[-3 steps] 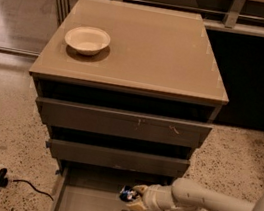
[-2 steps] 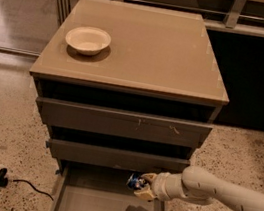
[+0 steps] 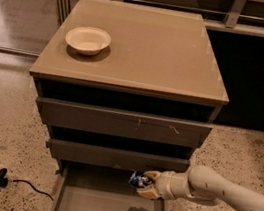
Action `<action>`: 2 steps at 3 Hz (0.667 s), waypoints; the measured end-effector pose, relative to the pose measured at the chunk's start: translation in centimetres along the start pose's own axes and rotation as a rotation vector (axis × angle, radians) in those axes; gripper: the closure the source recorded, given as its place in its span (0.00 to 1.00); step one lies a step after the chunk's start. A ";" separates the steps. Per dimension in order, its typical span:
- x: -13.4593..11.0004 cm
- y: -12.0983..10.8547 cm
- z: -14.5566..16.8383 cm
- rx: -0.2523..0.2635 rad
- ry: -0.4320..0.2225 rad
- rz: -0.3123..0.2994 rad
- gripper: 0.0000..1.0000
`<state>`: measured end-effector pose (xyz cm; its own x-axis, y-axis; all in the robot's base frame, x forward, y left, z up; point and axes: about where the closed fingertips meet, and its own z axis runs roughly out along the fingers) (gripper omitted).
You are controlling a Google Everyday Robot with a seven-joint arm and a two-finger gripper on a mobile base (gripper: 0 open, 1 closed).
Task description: Pick pepsi can from bottom drawer and place on counter
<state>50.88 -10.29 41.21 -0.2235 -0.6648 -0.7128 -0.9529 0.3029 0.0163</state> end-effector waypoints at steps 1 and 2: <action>-3.3 0.1 -4.1 0.013 -0.093 -0.069 1.00; -6.9 1.4 -10.2 0.031 -0.185 -0.161 1.00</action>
Offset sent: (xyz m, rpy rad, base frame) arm -0.0344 -0.0367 0.1874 0.1873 -0.2839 0.1207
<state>48.96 -12.25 53.30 -0.0253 -0.5711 -0.8205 -0.9657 0.2260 -0.1275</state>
